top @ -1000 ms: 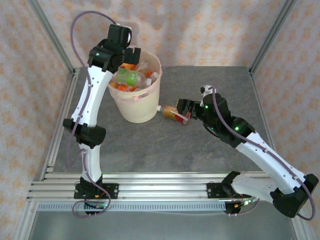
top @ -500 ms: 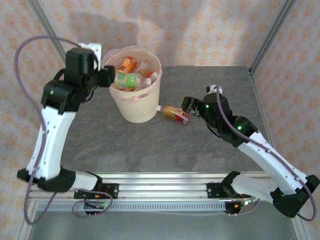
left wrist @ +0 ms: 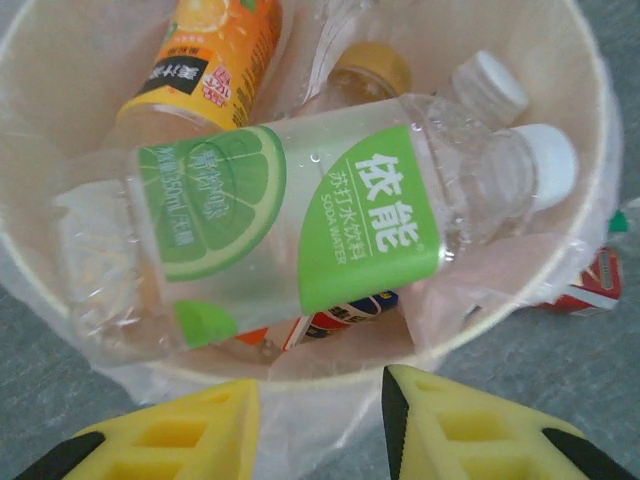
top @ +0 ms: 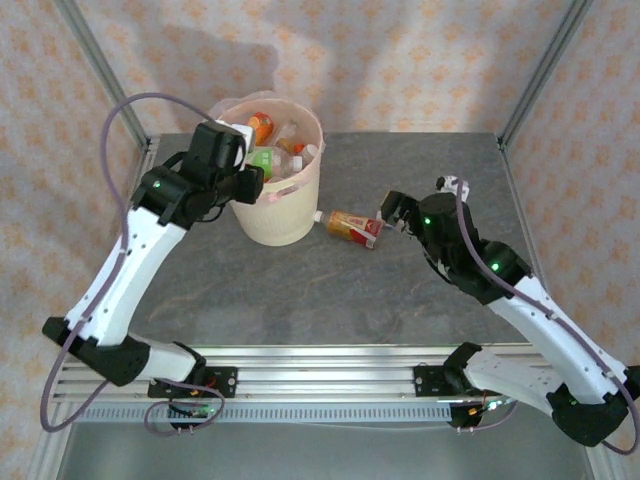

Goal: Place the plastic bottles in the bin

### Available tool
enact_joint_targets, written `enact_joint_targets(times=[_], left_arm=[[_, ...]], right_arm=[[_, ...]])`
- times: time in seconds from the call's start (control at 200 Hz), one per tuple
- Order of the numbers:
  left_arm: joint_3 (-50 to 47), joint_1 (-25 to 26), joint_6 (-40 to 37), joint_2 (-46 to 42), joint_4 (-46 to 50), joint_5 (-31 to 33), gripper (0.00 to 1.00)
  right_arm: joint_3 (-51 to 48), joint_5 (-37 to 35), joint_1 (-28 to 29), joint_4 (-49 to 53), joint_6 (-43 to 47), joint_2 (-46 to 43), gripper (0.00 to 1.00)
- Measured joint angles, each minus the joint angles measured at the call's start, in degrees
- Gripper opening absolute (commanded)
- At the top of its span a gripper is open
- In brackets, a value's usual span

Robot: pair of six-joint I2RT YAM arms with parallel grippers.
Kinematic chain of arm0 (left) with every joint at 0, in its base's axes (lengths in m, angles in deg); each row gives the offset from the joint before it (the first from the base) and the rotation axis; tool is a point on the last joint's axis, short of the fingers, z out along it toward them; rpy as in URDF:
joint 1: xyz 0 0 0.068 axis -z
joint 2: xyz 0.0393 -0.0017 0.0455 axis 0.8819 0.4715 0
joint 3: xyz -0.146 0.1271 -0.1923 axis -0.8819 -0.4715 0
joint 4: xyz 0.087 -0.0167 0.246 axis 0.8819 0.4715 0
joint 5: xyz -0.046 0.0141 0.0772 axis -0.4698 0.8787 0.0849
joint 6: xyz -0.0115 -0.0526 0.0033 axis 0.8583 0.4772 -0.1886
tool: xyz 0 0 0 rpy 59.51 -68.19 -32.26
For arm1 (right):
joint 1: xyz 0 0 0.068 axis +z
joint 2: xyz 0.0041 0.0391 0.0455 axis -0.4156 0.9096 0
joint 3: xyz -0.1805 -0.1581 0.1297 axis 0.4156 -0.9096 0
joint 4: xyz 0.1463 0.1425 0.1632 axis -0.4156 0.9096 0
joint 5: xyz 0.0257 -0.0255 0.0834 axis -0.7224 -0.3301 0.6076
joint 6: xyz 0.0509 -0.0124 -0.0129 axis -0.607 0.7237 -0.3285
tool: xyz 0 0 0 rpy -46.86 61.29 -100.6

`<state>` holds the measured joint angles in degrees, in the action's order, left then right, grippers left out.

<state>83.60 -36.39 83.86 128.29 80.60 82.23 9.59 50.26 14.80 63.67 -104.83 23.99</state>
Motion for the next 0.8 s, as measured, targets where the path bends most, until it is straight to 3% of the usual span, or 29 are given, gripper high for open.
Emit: enact_joint_targets(times=[0.801], left_arm=[[4.72, -1.75, 0.0, 10.4, -2.43, 3.3, 0.35]], right_arm=[[-0.9, -1.01, 0.0, 0.5, -1.01, -1.16, 0.99]])
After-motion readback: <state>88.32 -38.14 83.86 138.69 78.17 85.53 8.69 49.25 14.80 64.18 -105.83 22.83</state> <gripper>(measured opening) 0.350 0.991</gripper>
